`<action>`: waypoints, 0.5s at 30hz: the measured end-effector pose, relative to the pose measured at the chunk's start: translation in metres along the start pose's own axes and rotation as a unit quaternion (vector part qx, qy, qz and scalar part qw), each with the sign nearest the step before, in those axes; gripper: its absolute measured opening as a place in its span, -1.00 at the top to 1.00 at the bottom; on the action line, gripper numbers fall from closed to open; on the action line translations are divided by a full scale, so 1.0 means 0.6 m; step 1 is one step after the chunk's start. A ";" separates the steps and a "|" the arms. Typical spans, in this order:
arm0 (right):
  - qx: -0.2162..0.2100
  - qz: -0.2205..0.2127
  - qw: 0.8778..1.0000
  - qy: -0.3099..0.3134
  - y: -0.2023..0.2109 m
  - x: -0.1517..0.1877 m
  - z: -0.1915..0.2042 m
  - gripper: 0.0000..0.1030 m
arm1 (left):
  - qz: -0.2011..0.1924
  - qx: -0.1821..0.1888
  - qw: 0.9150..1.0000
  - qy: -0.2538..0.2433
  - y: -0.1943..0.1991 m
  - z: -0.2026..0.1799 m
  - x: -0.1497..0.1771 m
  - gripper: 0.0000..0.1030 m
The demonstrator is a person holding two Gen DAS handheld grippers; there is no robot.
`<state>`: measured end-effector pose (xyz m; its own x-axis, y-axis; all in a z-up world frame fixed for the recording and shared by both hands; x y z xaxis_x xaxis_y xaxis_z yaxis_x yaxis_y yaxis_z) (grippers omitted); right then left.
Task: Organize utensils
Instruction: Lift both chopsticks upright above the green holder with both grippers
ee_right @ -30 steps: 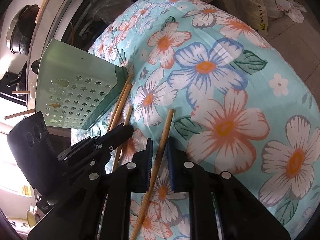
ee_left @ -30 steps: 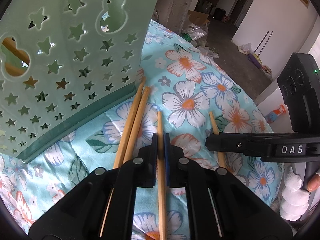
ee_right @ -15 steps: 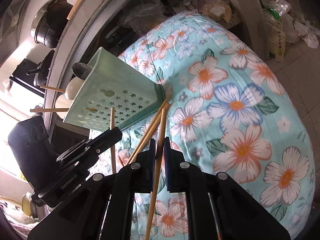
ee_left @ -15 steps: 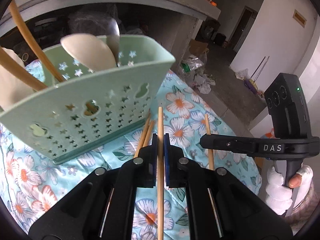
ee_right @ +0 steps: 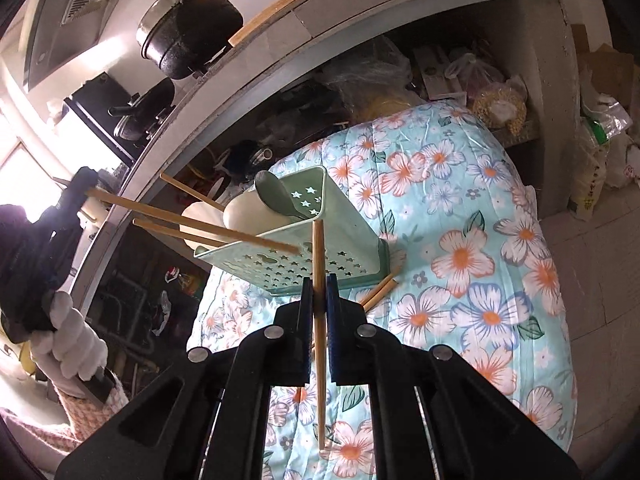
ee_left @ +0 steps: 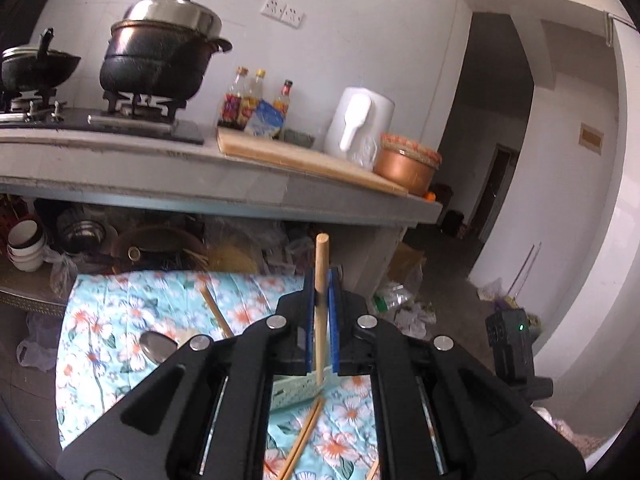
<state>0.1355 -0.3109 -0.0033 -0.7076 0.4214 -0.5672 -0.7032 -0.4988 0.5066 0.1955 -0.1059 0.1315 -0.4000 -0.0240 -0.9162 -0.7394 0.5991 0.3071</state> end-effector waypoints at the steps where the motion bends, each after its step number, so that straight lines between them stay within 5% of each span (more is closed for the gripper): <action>1: -0.001 0.001 1.000 0.001 0.003 -0.003 0.001 0.87 | -0.013 -0.006 1.000 0.000 0.010 0.001 -0.012 0.90; 15: -0.013 -0.003 1.000 0.007 0.023 -0.039 -0.013 0.87 | -0.096 -0.064 0.993 0.004 0.026 0.025 -0.103 0.90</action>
<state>0.1430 -0.3335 0.0117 -0.7027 0.4134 -0.5790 -0.7048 -0.5159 0.4870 0.2166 -0.0832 0.1893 -0.2489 -0.1355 -0.9590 -0.8652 0.4760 0.1573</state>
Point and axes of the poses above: each gripper's, at about its wrist camera, not at the fingertips, and y roughly against the way its jaws point, z to its left, x to its underside, the point moved 7 cm from there along -y, roughly the way its jaws point, and after that the axes turned 11 degrees about -x, right-handed, at the moved point
